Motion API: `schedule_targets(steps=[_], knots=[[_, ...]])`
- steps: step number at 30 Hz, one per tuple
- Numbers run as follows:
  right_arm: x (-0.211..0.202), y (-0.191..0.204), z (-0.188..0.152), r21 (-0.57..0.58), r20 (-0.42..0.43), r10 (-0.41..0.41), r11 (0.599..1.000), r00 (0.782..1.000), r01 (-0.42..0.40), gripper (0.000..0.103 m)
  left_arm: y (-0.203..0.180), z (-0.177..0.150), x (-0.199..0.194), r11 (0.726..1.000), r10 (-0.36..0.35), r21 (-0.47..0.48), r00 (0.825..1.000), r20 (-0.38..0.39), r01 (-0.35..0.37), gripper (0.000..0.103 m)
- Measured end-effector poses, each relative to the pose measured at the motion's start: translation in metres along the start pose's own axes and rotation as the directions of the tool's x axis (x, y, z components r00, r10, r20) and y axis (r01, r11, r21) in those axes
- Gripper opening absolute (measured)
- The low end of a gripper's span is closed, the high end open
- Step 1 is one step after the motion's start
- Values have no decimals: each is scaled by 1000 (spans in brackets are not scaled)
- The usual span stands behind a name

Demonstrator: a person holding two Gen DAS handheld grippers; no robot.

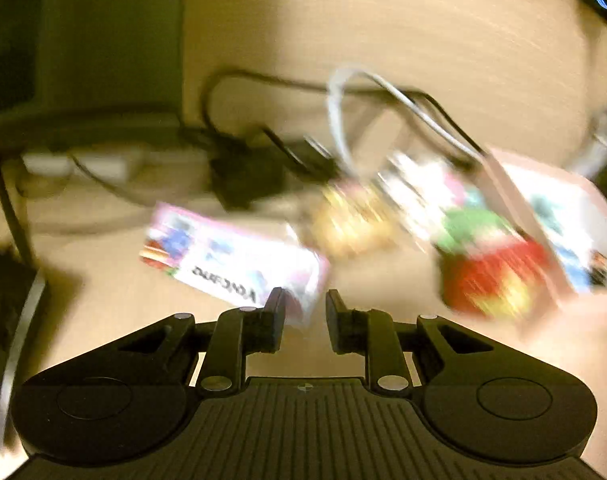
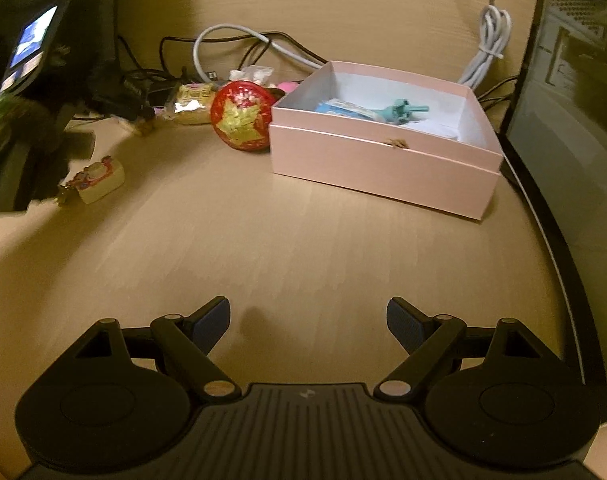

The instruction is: Organize objects

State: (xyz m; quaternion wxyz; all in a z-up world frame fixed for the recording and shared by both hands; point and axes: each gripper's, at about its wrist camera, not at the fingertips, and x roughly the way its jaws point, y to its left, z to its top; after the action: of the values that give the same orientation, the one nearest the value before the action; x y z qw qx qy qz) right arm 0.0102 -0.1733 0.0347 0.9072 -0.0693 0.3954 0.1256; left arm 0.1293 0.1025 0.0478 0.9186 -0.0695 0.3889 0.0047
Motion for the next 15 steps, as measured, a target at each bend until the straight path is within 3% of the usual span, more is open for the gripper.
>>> schedule_targets(steps=[3, 7, 10, 15], knots=[[2, 2, 1, 11, -2, 16, 1000, 1000, -16, 86, -9, -22, -12, 996, -92, -11, 994, -60, 92, 23], [3, 2, 0, 20, 1, 18, 1000, 1000, -18, 86, -41, -48, -36, 970, -170, 158, 981, -90, 183, 24], [4, 0, -3, 31, -2, 13, 999, 1000, -13, 88, -61, -66, -43, 945, -184, 245, 971, -155, 218, 26], [2, -8, -10, 58, 0, -12, 998, 1000, 12, 90, -84, -77, -46, 918, -146, 345, 976, -161, 194, 27]])
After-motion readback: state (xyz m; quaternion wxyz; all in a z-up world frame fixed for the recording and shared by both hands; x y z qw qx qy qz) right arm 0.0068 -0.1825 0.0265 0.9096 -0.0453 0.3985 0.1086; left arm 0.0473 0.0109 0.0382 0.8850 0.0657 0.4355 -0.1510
